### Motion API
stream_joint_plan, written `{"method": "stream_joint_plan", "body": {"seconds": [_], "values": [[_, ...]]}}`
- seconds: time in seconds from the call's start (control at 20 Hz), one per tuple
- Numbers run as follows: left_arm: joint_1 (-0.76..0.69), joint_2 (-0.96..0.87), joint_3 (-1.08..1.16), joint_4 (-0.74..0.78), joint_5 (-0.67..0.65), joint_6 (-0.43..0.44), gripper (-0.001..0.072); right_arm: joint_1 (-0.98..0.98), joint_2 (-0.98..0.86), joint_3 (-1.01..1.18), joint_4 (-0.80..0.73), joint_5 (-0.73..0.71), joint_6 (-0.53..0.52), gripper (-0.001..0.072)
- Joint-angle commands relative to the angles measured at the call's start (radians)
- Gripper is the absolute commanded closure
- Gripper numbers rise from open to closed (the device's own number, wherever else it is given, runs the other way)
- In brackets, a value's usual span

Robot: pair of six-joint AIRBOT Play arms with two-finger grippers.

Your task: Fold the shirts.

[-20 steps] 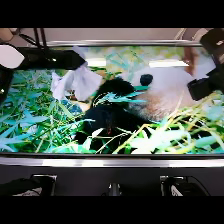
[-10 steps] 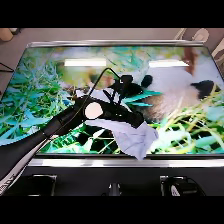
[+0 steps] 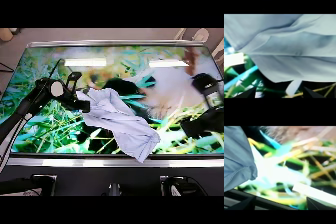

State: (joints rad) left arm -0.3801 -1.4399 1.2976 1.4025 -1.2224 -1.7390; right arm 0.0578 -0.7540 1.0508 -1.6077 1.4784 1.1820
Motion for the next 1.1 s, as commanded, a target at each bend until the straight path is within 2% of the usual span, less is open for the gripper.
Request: {"method": "stream_joint_plan", "body": {"seconds": [0.0, 0.15, 0.4, 0.55, 0.6, 0.7, 0.75, 0.8, 0.85, 0.9, 0.95, 1.05], "values": [[0.084, 0.000, -0.209, -0.129, 0.057, 0.036, -0.0005, 0.000, -0.087, -0.247, 0.120, -0.140, 0.000, 0.0034], [0.063, -0.011, -0.291, -0.218, 0.173, 0.037, -0.0005, 0.000, -0.172, -0.295, 0.203, -0.177, 0.000, 0.0035], [0.028, -0.059, -0.291, -0.292, 0.340, 0.037, -0.0005, 0.000, -0.288, -0.297, 0.222, -0.248, -0.001, 0.0004], [0.009, -0.078, -0.291, -0.335, 0.418, 0.035, 0.0002, 0.000, -0.367, -0.297, 0.319, -0.260, -0.053, 0.0006], [0.006, -0.082, -0.291, -0.349, 0.435, 0.035, 0.0078, 0.000, -0.396, -0.297, 0.360, -0.272, -0.074, 0.0006], [0.005, -0.082, -0.289, -0.365, 0.458, 0.032, 0.0413, 0.001, -0.451, -0.297, 0.424, -0.298, -0.098, 0.0006], [0.005, -0.081, -0.282, -0.364, 0.456, 0.034, 0.0608, 0.001, -0.479, -0.297, 0.441, -0.307, -0.098, 0.0007], [0.005, -0.075, -0.275, -0.364, 0.455, 0.049, 0.0682, 0.001, -0.504, -0.297, 0.448, -0.309, -0.098, 0.0043], [0.005, -0.064, -0.266, -0.364, 0.455, 0.074, 0.0683, 0.001, -0.525, -0.297, 0.446, -0.304, -0.099, 0.0186], [0.005, -0.045, -0.253, -0.364, 0.457, 0.105, 0.0683, 0.001, -0.532, -0.297, 0.440, -0.301, -0.119, 0.0382], [0.005, -0.018, -0.234, -0.363, 0.457, 0.157, 0.0683, 0.001, -0.529, -0.292, 0.438, -0.303, -0.148, 0.0693], [0.005, 0.063, -0.175, -0.335, 0.457, 0.250, 0.0684, 0.001, -0.488, -0.242, 0.418, -0.299, -0.185, 0.0689]]}}
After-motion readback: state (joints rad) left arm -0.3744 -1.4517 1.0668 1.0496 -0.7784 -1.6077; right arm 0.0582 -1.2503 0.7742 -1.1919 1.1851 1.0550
